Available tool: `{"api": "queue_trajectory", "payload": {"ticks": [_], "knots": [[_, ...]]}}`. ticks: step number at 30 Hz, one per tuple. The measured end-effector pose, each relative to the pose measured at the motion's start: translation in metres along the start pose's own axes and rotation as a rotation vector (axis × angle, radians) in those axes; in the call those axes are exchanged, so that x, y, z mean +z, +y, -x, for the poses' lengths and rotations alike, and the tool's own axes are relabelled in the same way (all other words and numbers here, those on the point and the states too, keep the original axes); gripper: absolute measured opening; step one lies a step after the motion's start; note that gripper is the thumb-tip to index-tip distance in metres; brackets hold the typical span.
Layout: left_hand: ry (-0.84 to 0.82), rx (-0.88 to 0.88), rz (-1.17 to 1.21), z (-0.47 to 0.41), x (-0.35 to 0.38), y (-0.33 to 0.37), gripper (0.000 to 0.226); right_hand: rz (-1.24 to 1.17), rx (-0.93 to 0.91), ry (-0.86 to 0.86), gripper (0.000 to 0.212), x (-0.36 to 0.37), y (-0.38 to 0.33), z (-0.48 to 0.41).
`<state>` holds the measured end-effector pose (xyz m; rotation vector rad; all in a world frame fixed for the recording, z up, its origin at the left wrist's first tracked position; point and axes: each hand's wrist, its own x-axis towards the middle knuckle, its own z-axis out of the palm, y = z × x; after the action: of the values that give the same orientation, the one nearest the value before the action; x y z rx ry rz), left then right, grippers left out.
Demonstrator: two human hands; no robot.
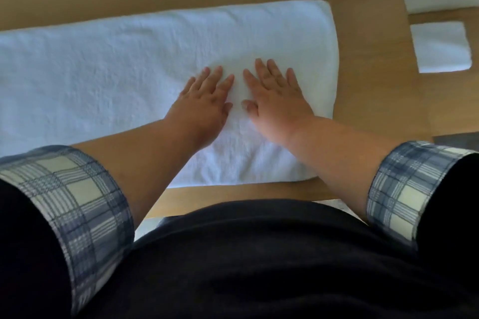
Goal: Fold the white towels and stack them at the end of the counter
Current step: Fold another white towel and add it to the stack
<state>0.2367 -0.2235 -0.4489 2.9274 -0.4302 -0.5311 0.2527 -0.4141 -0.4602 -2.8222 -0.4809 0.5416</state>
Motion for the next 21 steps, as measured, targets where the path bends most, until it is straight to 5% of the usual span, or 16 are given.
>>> {"api": "queue_trajectory", "payload": {"ticks": [8,14,21], "knots": [[0.093,-0.047,0.054,0.057,0.004,-0.045,0.053,-0.088,0.122,0.044,0.061,-0.003,-0.056,-0.004],[-0.211,-0.030,-0.179,0.069,0.020,-0.071,0.066,-0.224,0.015,0.005,0.055,0.040,-0.155,0.020],[-0.224,0.000,-0.216,0.066,0.017,-0.071,0.073,0.040,0.243,0.080,0.061,0.063,-0.118,0.035]]}}
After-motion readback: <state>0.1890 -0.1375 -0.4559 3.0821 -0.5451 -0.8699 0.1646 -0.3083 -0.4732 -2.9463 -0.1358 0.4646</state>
